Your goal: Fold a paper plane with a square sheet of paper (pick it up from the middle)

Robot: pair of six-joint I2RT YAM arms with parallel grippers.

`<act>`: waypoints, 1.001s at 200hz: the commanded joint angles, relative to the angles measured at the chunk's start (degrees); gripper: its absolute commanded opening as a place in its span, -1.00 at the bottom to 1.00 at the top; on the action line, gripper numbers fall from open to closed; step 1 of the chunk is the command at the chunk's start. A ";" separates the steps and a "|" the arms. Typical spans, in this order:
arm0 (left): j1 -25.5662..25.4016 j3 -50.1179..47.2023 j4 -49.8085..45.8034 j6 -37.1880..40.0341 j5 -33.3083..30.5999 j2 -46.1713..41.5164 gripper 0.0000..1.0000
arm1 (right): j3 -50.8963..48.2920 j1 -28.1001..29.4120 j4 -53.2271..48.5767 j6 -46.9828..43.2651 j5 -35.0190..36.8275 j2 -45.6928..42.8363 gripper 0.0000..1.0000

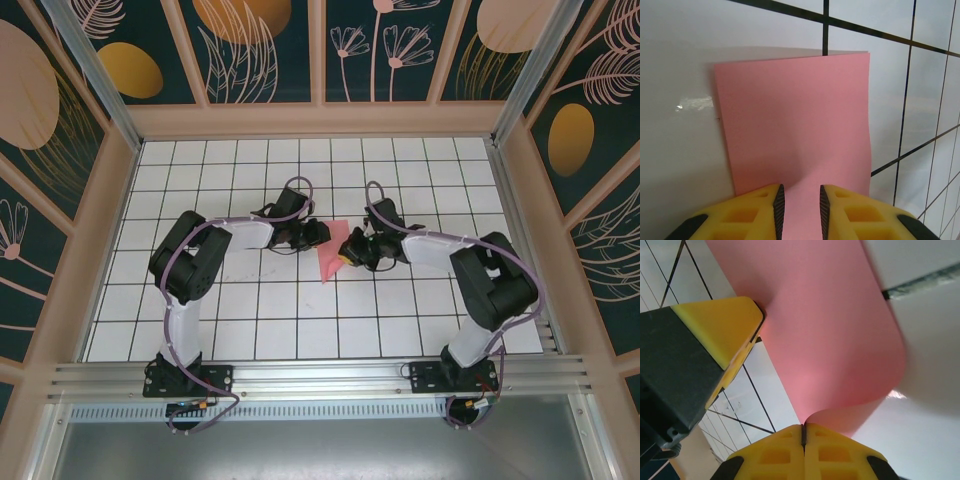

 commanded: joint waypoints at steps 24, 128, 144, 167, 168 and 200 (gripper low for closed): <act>0.06 2.21 -2.73 1.66 -0.25 0.68 -0.41 | 5.24 2.05 0.62 -5.33 -0.71 4.90 -0.99; 0.06 3.82 -4.09 2.13 -2.58 0.69 -0.42 | 5.27 2.48 2.91 -5.84 1.50 7.97 -0.99; 0.06 3.78 -4.38 2.22 -2.70 0.88 -0.43 | 4.89 2.30 3.63 -5.22 2.14 7.99 -0.99; 0.07 3.66 -4.70 2.33 -2.70 1.33 -0.43 | 4.47 2.21 4.79 -4.96 2.11 7.95 -0.98; 0.11 3.65 -4.68 2.33 -2.70 1.37 -0.43 | 4.50 2.17 4.81 -5.00 2.06 8.02 -0.98; 0.06 3.46 -4.66 2.27 -2.55 1.59 -0.43 | 5.30 2.21 3.71 -6.41 1.38 8.60 -0.98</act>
